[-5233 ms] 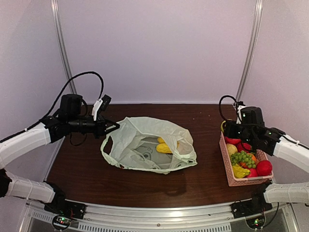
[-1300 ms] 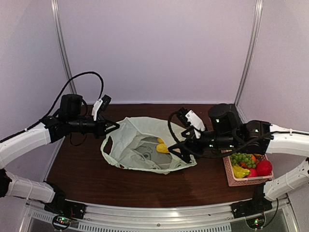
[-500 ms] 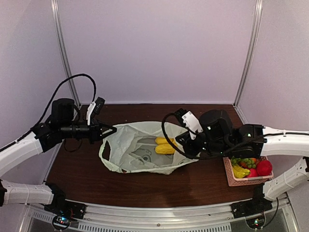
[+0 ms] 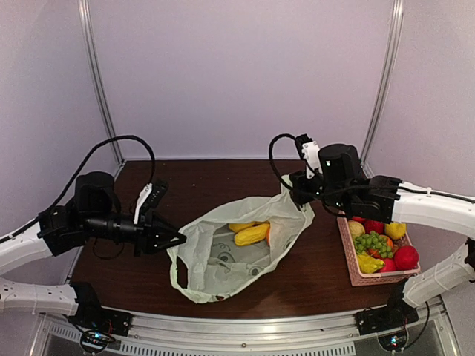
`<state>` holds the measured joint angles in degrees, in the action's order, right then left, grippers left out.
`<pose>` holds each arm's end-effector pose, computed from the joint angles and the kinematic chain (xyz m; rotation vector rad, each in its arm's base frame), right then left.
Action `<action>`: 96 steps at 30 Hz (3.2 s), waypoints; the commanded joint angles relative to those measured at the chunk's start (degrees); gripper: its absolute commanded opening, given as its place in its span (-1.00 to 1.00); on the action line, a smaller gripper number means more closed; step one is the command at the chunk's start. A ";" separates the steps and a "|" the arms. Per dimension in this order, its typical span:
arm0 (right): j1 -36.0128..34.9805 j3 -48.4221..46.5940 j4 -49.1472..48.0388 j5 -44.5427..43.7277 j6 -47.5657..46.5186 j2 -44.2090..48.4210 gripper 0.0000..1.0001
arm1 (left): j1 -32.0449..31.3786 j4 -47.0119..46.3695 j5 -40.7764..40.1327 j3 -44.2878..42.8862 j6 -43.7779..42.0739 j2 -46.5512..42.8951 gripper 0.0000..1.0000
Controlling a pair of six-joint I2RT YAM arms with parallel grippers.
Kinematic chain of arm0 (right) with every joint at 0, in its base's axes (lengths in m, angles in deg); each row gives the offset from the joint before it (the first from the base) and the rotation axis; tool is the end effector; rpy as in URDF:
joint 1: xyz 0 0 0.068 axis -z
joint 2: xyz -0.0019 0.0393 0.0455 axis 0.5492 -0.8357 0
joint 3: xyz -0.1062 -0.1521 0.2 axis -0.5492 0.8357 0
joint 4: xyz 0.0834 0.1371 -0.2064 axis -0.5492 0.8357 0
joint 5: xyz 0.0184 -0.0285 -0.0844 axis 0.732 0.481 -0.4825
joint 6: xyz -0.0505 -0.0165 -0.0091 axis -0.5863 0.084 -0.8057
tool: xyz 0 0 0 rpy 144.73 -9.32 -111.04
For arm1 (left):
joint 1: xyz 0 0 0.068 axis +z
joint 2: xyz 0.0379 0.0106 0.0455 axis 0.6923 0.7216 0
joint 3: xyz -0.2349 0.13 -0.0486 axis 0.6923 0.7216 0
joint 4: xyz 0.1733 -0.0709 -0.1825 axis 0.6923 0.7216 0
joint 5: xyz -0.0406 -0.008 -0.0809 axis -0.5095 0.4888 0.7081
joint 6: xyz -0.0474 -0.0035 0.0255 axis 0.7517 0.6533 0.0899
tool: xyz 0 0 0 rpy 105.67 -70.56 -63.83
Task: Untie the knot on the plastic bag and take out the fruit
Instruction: Adjust the bag opening for the takeout bag, then hold the bag opening of the takeout bag, then reach into the gripper in the takeout bag.
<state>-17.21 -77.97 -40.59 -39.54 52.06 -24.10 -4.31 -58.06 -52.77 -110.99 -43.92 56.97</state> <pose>0.1954 0.2213 0.3171 -0.4596 1.9510 0.4359 0.1098 -0.1491 0.2973 0.8842 1.9565 -1.2481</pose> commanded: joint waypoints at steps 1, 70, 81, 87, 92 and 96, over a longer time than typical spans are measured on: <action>-0.15 -0.05 -0.08 2.11 -0.31 1.12 -1.00 | -0.31 6.46 -6.16 -6.35 -0.65 2.67 -0.12; -17.54 -2.60 -6.13 13.46 -0.26 -3.79 0.38 | -1.80 -2.22 -16.11 -24.00 -15.34 33.79 -1.00; -16.37 -2.39 -4.72 1.55 6.87 -18.26 0.28 | -1.80 -2.51 -17.00 -23.48 -15.14 33.61 -1.00; -14.65 -2.75 -3.61 -1.90 9.42 -23.60 0.29 | -1.80 -2.49 -17.33 -23.45 -15.30 33.76 -1.00; -12.07 -4.71 -0.35 -5.34 11.42 -27.40 0.30 | -1.78 -2.37 -16.88 -23.54 -15.18 34.21 -1.00; -10.85 -6.08 1.43 -7.35 11.07 -29.15 0.36 | -1.80 -2.28 -16.62 -23.62 -15.20 34.65 -1.00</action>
<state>-29.32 -81.62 -42.38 -42.36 61.70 -51.88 -6.32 -58.41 -70.02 -134.90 -59.63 91.54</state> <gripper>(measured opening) 0.670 0.004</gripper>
